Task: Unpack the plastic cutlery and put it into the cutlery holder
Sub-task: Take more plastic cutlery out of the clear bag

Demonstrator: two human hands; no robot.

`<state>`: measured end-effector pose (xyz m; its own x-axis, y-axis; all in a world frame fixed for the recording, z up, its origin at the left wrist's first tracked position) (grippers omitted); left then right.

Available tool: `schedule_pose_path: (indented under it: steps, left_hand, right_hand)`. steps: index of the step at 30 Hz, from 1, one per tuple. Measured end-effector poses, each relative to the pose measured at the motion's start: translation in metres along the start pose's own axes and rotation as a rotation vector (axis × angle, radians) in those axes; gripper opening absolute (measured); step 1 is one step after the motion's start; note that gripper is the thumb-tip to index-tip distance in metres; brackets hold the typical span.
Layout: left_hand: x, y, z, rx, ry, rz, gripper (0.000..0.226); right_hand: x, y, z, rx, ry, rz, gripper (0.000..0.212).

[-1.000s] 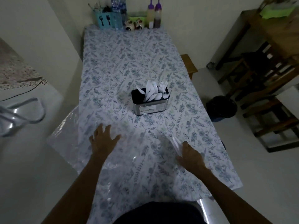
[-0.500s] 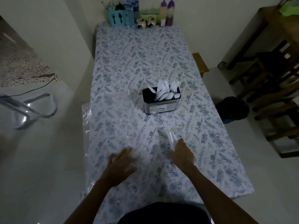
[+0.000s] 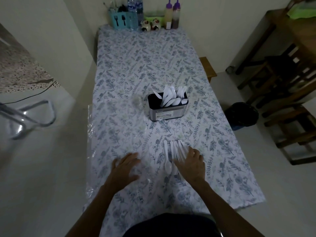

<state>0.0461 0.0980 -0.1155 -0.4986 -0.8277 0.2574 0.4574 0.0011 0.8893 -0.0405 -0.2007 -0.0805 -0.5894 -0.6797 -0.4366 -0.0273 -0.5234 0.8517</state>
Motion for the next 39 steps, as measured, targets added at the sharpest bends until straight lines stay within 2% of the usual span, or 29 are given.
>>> schedule_pose_path:
  steps: [2, 6, 9, 10, 11, 12, 15, 17, 22, 30, 36, 39]
  left_hand:
    - [0.001, -0.001, 0.001, -0.015, 0.008, -0.002, 0.073]
    - [0.008, 0.001, 0.004, -0.021, 0.023, -0.006, 0.075]
    - [0.017, 0.004, 0.007, -0.009, 0.04, 0.004, 0.069]
    - [0.02, 0.005, 0.008, 0.012, 0.049, 0.007, 0.067]
    - [0.024, 0.006, 0.008, 0.035, 0.062, 0.005, 0.064]
    - [0.028, 0.007, 0.009, 0.04, 0.08, -0.006, 0.061]
    - [0.04, 0.009, 0.009, -0.009, 0.115, -0.039, 0.057]
    - [0.046, 0.008, 0.01, -0.029, 0.109, 0.004, 0.058]
    - [0.053, 0.003, 0.018, -0.039, 0.134, 0.074, 0.062]
    - [0.07, 0.009, 0.015, -0.058, 0.221, 0.014, 0.06]
    - [0.139, 0.007, -0.011, 0.161, 0.168, 0.088, 0.058]
    - [0.179, 0.002, -0.028, 0.154, 0.139, 0.129, 0.065]
  right_hand:
    - [0.013, 0.006, 0.0, 0.049, 0.004, -0.01, 0.091]
    - [0.038, 0.017, 0.001, 0.045, -0.022, -0.079, 0.071]
    - [0.048, 0.029, -0.002, 0.032, 0.035, 0.016, 0.057]
    - [0.054, 0.03, -0.004, 0.01, 0.033, 0.003, 0.056]
    - [0.059, 0.026, -0.006, -0.087, 0.049, -0.038, 0.062]
    - [0.064, 0.025, -0.009, -0.114, 0.12, -0.003, 0.068]
    - [0.058, 0.034, -0.003, -0.047, 0.149, -0.035, 0.054]
    - [0.055, 0.03, 0.002, -0.048, 0.152, -0.094, 0.068]
    - [0.049, 0.025, 0.008, -0.113, 0.127, -0.159, 0.067]
    - [0.059, 0.034, 0.0, -0.193, 0.143, -0.202, 0.063]
    - [0.073, 0.042, -0.003, -0.268, 0.155, -0.201, 0.061]
    - [0.078, 0.049, -0.005, -0.318, 0.178, -0.203, 0.056]
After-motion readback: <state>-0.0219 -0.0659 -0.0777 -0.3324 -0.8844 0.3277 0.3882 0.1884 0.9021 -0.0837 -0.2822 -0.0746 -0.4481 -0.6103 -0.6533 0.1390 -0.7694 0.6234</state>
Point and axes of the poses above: each hand's wrist, its own z-axis away from the middle knuckle, its own y-axis out of the back of the hand, x = y × z, the point moved 3 cm from there along -z, towards the middle knuckle, and after that the axes turned 9 degrees about -z, right-handed, at the moved point
